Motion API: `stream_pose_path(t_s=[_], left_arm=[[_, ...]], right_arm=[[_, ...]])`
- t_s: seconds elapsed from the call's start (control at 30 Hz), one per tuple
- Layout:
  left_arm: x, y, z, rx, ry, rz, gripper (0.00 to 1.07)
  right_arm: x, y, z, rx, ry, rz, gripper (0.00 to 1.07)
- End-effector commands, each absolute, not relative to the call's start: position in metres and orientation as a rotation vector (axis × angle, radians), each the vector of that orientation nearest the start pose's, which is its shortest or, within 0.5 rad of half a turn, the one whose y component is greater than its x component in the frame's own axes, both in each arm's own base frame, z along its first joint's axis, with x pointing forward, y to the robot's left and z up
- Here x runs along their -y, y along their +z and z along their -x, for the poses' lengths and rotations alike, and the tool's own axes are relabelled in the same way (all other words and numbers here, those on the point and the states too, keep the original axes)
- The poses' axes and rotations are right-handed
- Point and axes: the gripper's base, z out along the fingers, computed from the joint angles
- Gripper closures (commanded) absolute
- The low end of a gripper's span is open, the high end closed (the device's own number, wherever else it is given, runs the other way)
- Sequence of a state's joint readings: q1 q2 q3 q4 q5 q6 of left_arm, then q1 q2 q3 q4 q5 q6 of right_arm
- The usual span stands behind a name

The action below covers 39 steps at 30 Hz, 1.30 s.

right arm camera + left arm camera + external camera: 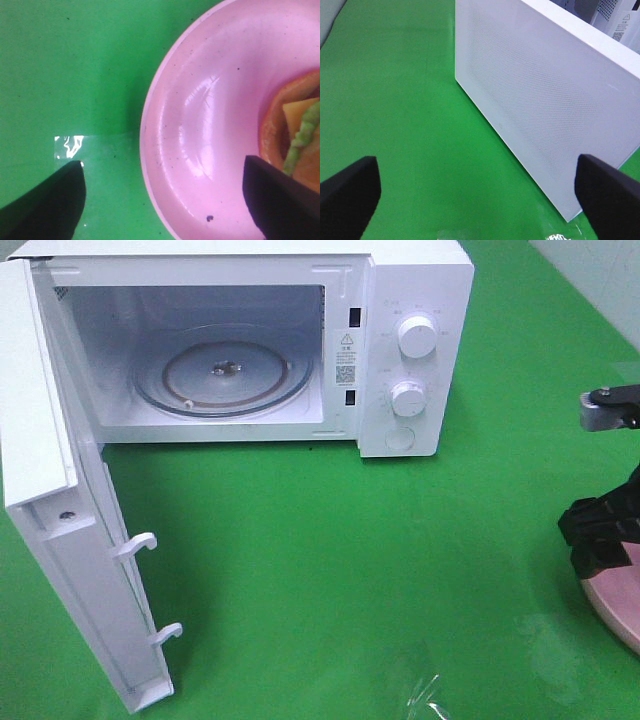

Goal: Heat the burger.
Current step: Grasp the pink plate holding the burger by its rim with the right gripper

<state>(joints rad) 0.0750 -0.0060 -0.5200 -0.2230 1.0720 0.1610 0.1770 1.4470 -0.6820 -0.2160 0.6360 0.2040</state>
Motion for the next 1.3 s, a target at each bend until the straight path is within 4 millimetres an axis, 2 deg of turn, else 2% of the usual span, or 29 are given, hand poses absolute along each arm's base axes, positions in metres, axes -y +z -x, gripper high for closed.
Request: stream_pose_path(t_s=[0.03,0.17,0.27,0.4,0.6,0.87,1.1,1.3], left_arm=[[0.019,0.283,0.011,-1.998,-0.121,-0.104,0.09],[0.019,0.283,0.011,-1.998,-0.121,-0.104,0.09],[0.019,0.283,0.011,-1.998,-0.121,-0.104,0.09],[0.019,0.283,0.011,-1.998,-0.121,-0.104,0.09],[0.019,0.283,0.011,-1.998,-0.121,-0.104,0.09],[0.019,0.283,0.011,-1.998,-0.121,-0.104,0.09],[0.019,0.283,0.011,-1.998,-0.121,-0.104,0.09],[0.019,0.283,0.011,-1.998,-0.121,-0.104,0.09]], right_arm=[[-0.031,0.173,-0.240,-2.852,-0.129,0.195,0.24],[-0.033,0.151,-0.249,-2.888,-0.124,0.188,0.25],[-0.034,0.148,-0.250,-2.893,-0.123,0.191,0.25],[-0.035,0.128,-0.256,-2.923,-0.115,0.189,0.26],[-0.037,0.116,-0.261,-2.910,-0.103,0.173,0.27],[-0.035,0.108,-0.265,-2.898,-0.124,0.181,0.28],[-0.022,0.106,-0.268,-2.902,-0.144,0.106,0.30],[-0.022,0.106,-0.268,-2.902,-0.144,0.106,0.31]])
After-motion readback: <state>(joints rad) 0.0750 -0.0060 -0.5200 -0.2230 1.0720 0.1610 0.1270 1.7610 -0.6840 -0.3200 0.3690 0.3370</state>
